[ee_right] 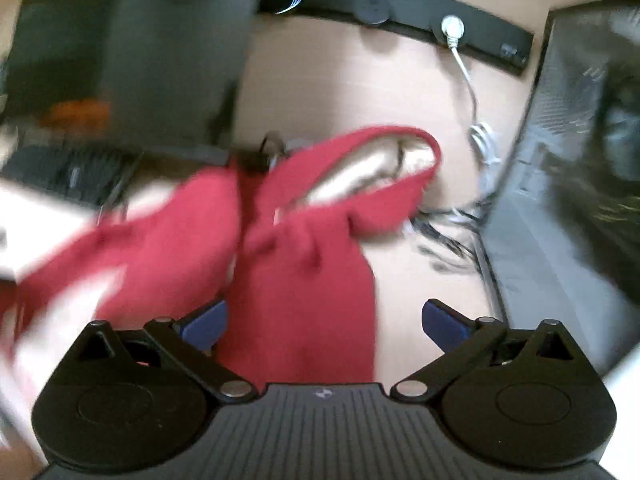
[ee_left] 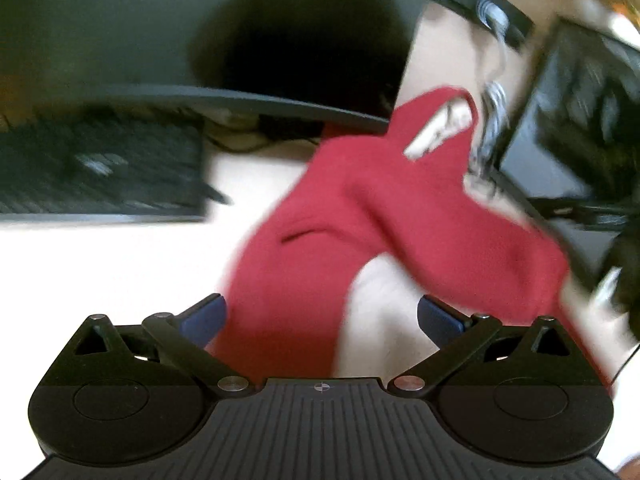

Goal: Fold clothes

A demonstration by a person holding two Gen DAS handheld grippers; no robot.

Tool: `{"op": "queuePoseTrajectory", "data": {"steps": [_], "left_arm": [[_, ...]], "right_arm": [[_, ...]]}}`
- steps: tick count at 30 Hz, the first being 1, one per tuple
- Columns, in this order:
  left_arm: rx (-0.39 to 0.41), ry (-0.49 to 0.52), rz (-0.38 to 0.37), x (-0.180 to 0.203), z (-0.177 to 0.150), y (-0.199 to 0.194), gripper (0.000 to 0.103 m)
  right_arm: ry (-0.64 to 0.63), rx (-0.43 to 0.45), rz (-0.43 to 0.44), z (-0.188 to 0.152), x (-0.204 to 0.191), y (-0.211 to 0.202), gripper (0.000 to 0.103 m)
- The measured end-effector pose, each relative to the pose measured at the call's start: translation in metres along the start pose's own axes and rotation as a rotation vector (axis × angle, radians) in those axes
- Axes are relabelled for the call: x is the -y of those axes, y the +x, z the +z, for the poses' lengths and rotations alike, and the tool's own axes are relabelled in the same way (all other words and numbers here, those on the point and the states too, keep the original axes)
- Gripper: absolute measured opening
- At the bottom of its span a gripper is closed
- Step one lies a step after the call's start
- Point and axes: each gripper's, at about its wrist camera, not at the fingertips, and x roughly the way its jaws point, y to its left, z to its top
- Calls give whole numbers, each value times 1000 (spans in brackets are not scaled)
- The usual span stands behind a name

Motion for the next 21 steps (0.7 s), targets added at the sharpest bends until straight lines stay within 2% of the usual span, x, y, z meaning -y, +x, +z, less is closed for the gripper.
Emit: {"op": "queuePoseTrajectory", "data": {"steps": [3, 4, 7, 9, 11, 12, 13, 15, 16, 18, 20, 21], "left_arm": [[-36, 175, 12, 0, -28, -30, 103], [-48, 220, 23, 1, -38, -34, 103], [-63, 285, 80, 3, -53, -28, 103], [-63, 308, 109, 1, -50, -18, 103], [-54, 349, 165, 0, -44, -8, 103], [-33, 349, 216, -2, -38, -7, 103], [-11, 347, 270, -4, -33, -7, 103], [9, 283, 248, -11, -25, -15, 103], [18, 249, 233, -14, -22, -20, 103], [10, 248, 172, -13, -28, -26, 103], [-17, 268, 170, -8, -41, -24, 103], [-35, 275, 176, -6, -48, -22, 103]], "right_arm": [[-71, -73, -40, -48, -38, -33, 103], [-117, -95, -89, -62, -53, -35, 103], [-284, -134, -259, -82, -65, -21, 103], [-373, -119, -494, -80, -50, -10, 103], [-288, -69, -686, -61, -18, -15, 103], [-229, -43, -774, -50, -1, -19, 103], [-164, -8, -783, -42, 9, -30, 103], [-95, 44, -577, -36, 7, -53, 103], [-106, 26, -457, -40, -2, -56, 103], [-185, -58, -242, -57, -27, -46, 103], [-290, -146, -93, -79, -49, -27, 103], [-345, -177, -64, -87, -54, -20, 103]]}}
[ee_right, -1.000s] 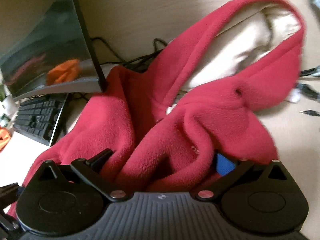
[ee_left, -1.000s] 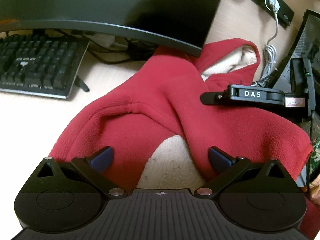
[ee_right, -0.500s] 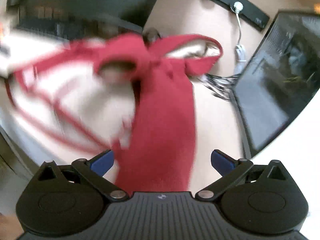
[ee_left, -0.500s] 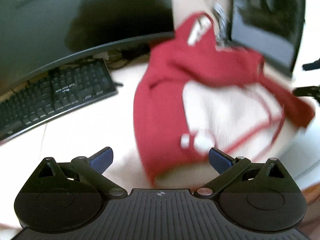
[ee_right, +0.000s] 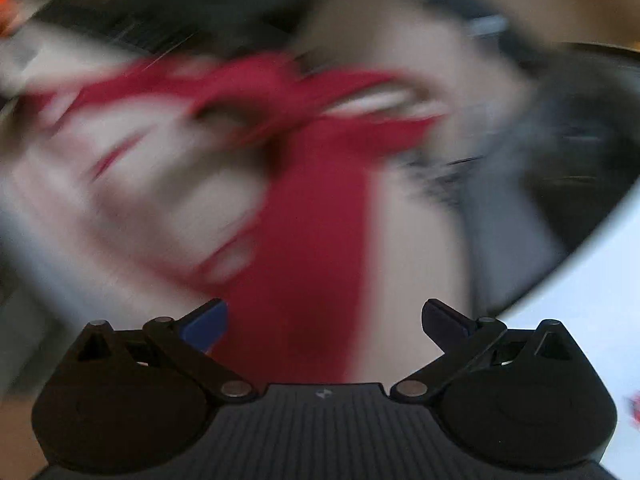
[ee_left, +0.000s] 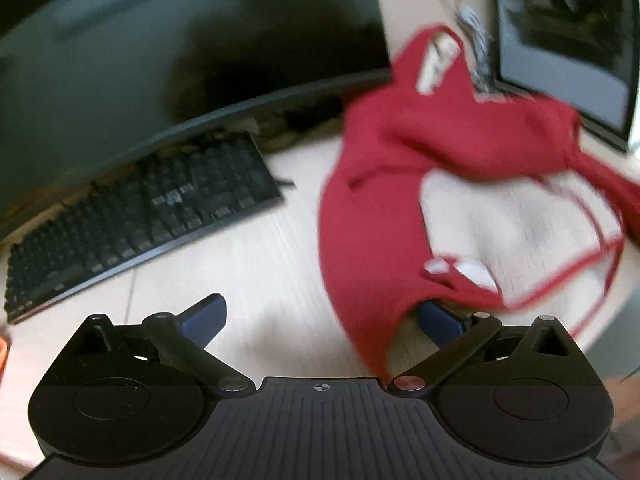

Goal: Fold clothes

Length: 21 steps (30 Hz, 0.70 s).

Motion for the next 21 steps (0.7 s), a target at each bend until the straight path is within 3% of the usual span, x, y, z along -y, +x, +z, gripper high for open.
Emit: {"op": "queuePoseTrajectory", "data": {"steps": [2, 5, 6, 7, 10, 11, 13, 17, 21], "left_arm": [[-32, -26, 10, -3, -4, 3, 103], [-45, -51, 55, -9, -5, 4, 103], [-38, -57, 80, -12, -3, 2, 103], [-34, -73, 85, -15, -1, 0, 103], [-31, -90, 63, -16, 0, -2, 103], [-31, -88, 50, -15, 0, -2, 103], [-45, -67, 37, -9, -3, 4, 103], [-68, -74, 47, -8, -7, 15, 103], [-65, -10, 103, -18, 9, 27, 103]], "right_arm": [[-71, -45, -152, -9, 13, 16, 103], [-34, -105, -632, -22, 70, 30, 103], [16, -104, -707, -23, 88, 25, 103], [86, -69, -649, -21, 95, 13, 103], [243, 52, -328, -15, 90, -18, 103], [235, 67, -211, -15, 74, -19, 103], [143, 82, -73, -13, 34, -12, 103], [10, 86, -21, -3, -3, 12, 103], [-39, 139, -296, 33, 34, 26, 102]]}}
